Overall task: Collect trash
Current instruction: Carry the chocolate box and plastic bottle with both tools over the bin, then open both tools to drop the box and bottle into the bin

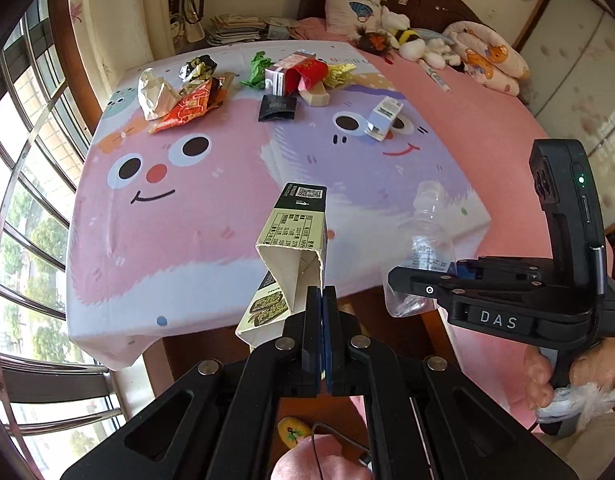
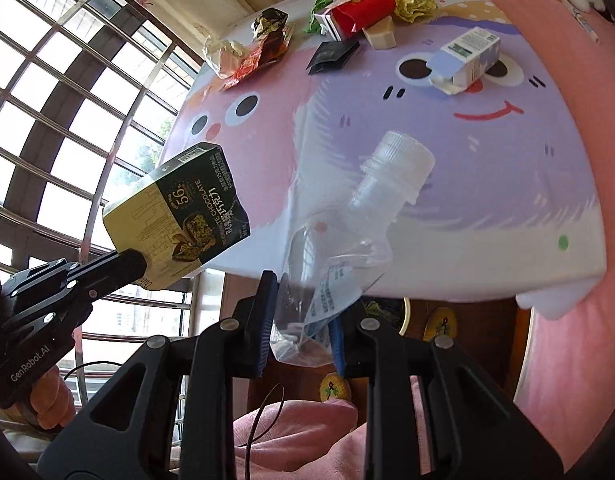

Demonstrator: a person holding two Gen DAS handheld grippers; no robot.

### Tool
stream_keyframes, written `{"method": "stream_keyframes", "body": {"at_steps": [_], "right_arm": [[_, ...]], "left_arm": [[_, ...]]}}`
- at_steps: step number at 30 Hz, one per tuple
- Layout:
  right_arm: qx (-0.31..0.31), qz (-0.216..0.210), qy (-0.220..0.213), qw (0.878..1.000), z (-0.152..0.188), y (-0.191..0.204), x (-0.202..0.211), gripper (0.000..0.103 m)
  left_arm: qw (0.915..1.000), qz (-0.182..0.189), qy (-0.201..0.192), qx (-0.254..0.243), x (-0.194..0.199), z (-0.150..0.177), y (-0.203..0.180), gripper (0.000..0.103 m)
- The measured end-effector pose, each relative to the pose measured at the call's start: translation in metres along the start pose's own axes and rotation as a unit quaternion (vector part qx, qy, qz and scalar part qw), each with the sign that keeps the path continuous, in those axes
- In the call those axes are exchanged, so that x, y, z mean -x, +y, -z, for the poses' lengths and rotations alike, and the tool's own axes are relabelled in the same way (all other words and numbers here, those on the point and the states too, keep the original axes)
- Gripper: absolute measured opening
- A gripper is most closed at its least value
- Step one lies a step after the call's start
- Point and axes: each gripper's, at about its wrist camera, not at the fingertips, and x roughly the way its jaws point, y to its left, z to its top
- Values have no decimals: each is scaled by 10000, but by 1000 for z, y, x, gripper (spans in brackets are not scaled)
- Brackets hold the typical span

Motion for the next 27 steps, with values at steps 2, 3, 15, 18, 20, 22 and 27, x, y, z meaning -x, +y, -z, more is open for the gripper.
{"method": "stream_keyframes", "body": {"at_steps": [2, 3, 15, 18, 20, 22, 27], "right_arm": [[-107, 67, 19, 9999, 26, 11, -6, 21], [-165, 93, 49, 9998, 39, 16, -9, 21], [-594, 494, 748, 9942, 138, 15, -89, 21], [-653, 549, 866, 9926, 149, 0, -129, 21], [-652, 560, 919, 9921, 155, -12, -159, 21], [-613, 562, 948, 9920, 161, -25, -191, 21], [-490, 685, 1067, 9907, 179, -61, -274, 21]], "left_arm": [[9998, 88, 113, -107, 1, 23, 4, 0], [9996, 127, 183, -145, 0, 35, 6, 0], [9928, 422, 1116, -131, -79, 124, 10, 1], [9910, 325, 1299, 9, -128, 142, 18, 1], [9892, 290, 1434, 104, -165, 152, 25, 0], [9873, 259, 1558, 191, -203, 163, 33, 1], [9833, 247, 1772, 322, -285, 186, 44, 1]]}}
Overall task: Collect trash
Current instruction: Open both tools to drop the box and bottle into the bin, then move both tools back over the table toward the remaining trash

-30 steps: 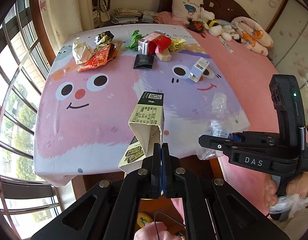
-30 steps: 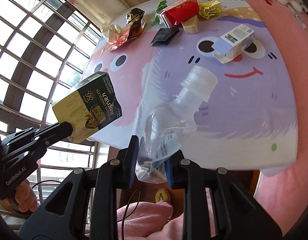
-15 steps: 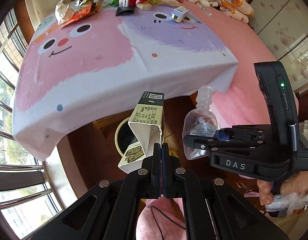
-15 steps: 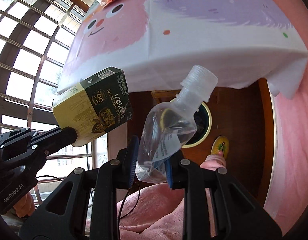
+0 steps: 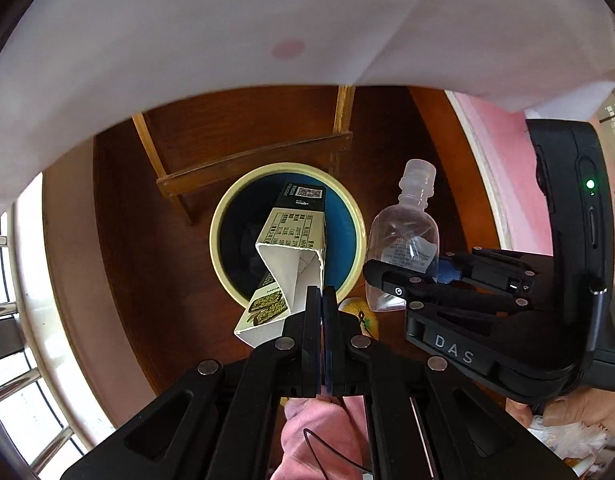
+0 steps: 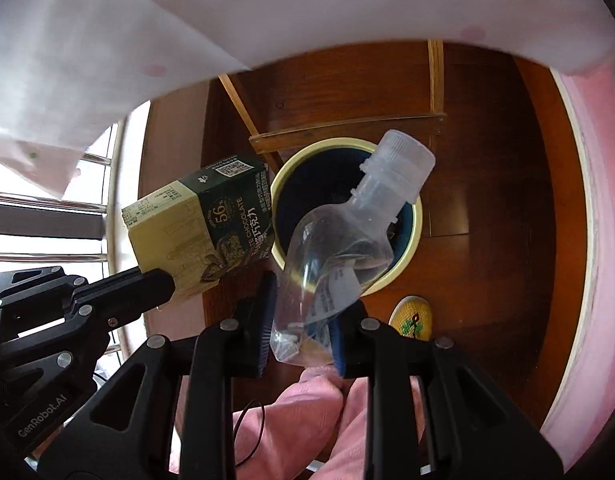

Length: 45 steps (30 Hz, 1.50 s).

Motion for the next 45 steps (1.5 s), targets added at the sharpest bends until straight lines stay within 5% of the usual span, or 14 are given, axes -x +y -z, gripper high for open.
{"method": "stream_keyframes", "body": {"at_steps": [9, 10, 12, 15, 17, 26, 33, 45], "right_arm": [[157, -1, 301, 9994, -2, -34, -93, 23], [174, 16, 365, 9992, -2, -37, -97, 24], [161, 22, 470, 9988, -4, -38, -102, 30], [159, 63, 485, 9987, -18, -41, -98, 44], [106, -44, 412, 9991, -25, -43, -94, 50], [28, -47, 179, 9998, -32, -25, -1, 51], [-112, 51, -13, 9999, -20, 0, 102, 51], [-260, 51, -1218, 9922, -22, 43, 299, 51]], "left_arm": [[9994, -93, 256, 208, -84, -21, 9, 6], [9993, -150, 257, 226, -88, -21, 10, 10], [9990, -263, 204, 298, -88, -20, 11, 54], [9983, -328, 24, 491, -74, -18, 15, 76], [9976, -363, -77, 589, -58, -17, 18, 76], [9940, -477, -571, 806, 38, -15, 17, 76], [9909, -462, -1141, 542, 163, -10, -12, 76], [9675, -499, -2450, -387, 345, -29, -67, 76]]}}
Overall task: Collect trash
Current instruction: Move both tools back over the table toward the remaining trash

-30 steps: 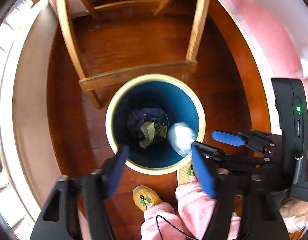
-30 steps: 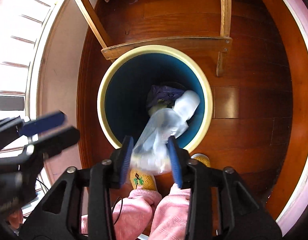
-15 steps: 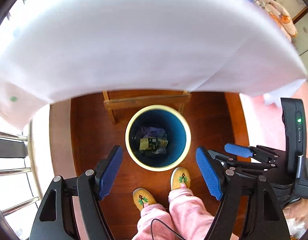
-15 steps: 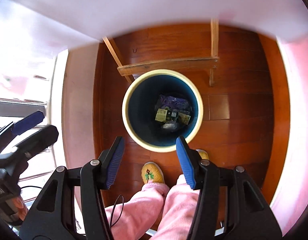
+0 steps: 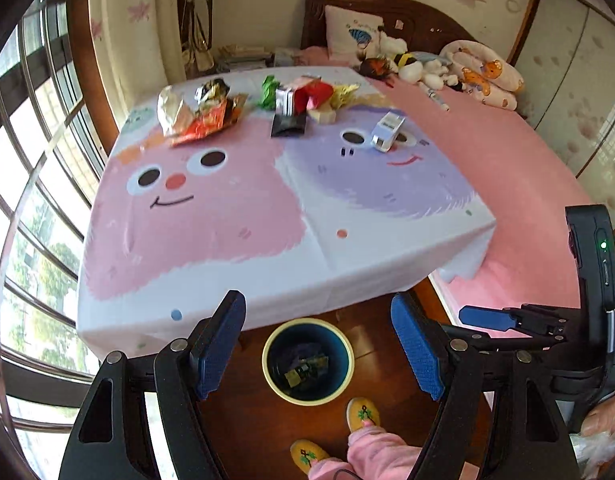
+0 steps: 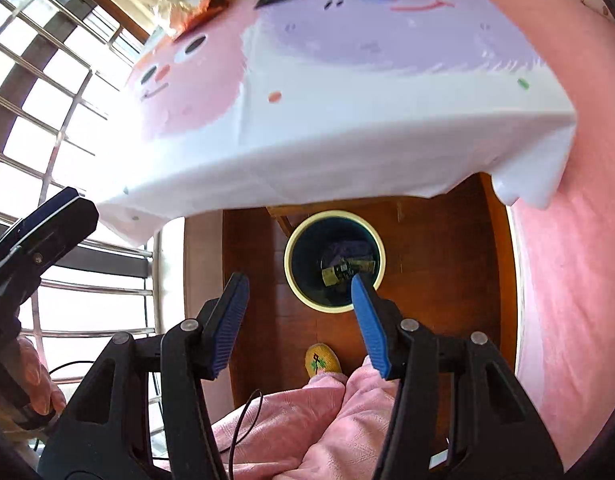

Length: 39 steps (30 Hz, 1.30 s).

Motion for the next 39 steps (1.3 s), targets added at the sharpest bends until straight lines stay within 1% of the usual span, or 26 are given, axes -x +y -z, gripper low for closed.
{"method": "stream_keyframes", "body": {"at_steps": [2, 6, 10, 13, 15, 19, 23, 27, 30, 32, 36, 39], "right_arm": [[-31, 37, -289, 9996, -9, 7, 26, 51], [-92, 72, -679, 9976, -26, 14, 65, 51], [-113, 155, -1029, 9945, -39, 19, 94, 51], [-85, 388, -1166, 9924, -51, 22, 109, 51], [-100, 466, -1229, 9913, -62, 18, 112, 51], [-217, 559, -1278, 9900, -94, 6, 113, 51], [-273, 621, -1187, 9906, -141, -12, 95, 51], [-357, 479, -984, 9934, -196, -38, 63, 51], [-538, 361, -673, 9956, -240, -62, 31, 51], [-743, 277, -462, 9958, -270, -82, 7, 51], [-1080, 205, 8, 9939, -317, -118, -42, 51], [-1244, 241, 398, 9911, -347, -140, -81, 51]], "left_arm": [[9998, 0, -187, -111, 26, -19, -8, 76], [9980, -115, -501, -369, 64, -45, -21, 76], [9963, -145, -634, -569, 83, -65, -30, 76], [9957, -114, -657, -641, 87, -80, -34, 76], [9953, -150, -690, -668, 84, -89, -35, 76], [9952, -415, -714, -523, 64, -113, -32, 76], [9968, -591, -506, -175, 30, -148, -21, 76], [9960, -836, -311, 98, -16, -190, -10, 76], [9947, -995, -160, 216, -52, -224, -7, 76], [9938, -1072, 9, 281, -78, -246, -7, 75], [9910, -1228, 223, 494, -125, -285, -4, 75], [9883, -1318, 411, 641, -155, -305, -2, 75]]}}
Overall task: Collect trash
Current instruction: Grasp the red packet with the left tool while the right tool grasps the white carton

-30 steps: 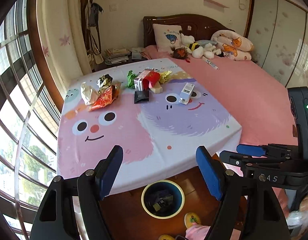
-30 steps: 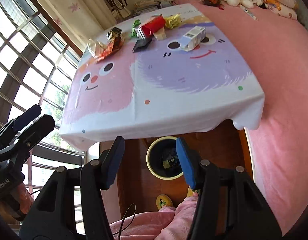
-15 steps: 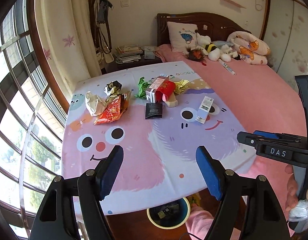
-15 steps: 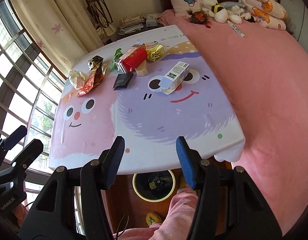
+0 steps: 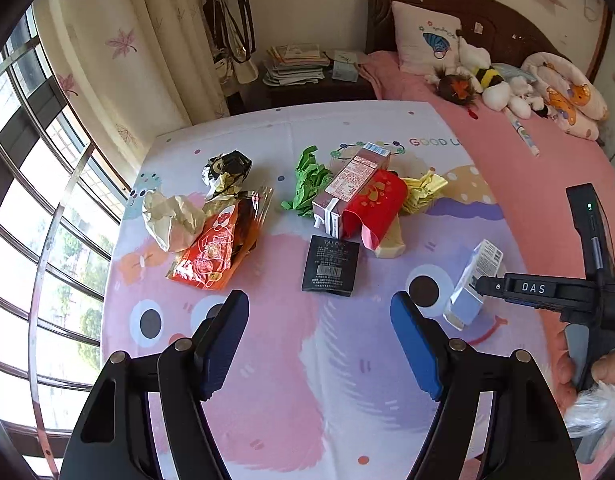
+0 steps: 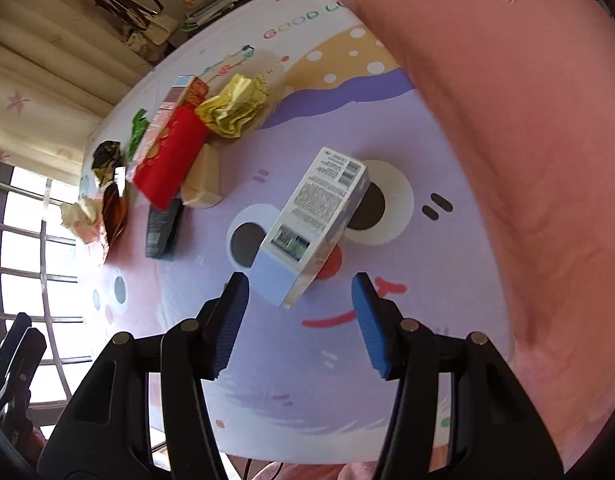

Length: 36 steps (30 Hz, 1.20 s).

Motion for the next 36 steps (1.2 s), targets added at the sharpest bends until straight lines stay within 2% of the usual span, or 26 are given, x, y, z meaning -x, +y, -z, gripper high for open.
{"method": "stream_keyframes", "body": {"at_steps": [3, 5, 7, 9, 11, 13, 17, 22, 26, 28, 32, 36], "right_arm": [[-51, -45, 331, 9994, -24, -4, -30, 51], [-20, -244, 440, 9987, -34, -2, -41, 51], [207, -175, 506, 9984, -40, 4, -49, 51], [327, -95, 782, 9964, -42, 7, -58, 52], [412, -219, 766, 9960, -46, 8, -59, 50], [612, -235, 778, 9948, -51, 8, -61, 39], [1126, -162, 580, 9918, -55, 10, -51, 36], [1238, -257, 516, 9906, -64, -1, -44, 35], [1174, -280, 499, 9914, -65, -8, -43, 35], [1137, -305, 503, 9918, -66, -11, -46, 35], [1101, -347, 495, 9921, -71, -19, -48, 35], [1067, -403, 491, 9923, -73, -22, -50, 35]], "left_arm": [[9998, -60, 155, 111, -24, -18, -7, 75], [9996, -88, 241, 150, -38, -29, -13, 75], [9993, -127, 318, 138, -51, -39, -18, 75], [9991, -172, 373, 91, -64, -48, -25, 75], [9988, -188, 445, 14, -77, -58, -31, 75], [9984, -230, 518, -88, -91, -68, -38, 74], [9964, -304, 673, -420, -119, -88, -57, 70], [9908, -475, 876, -919, -152, -104, -82, 70], [9861, -454, 1120, -1141, -177, -110, -96, 56], [9851, -426, 1214, -1141, -186, -112, -99, 54], [9842, -537, 1172, -1217, -194, -115, -103, 51], [9830, -602, 1154, -1294, -194, -116, -103, 36]]}}
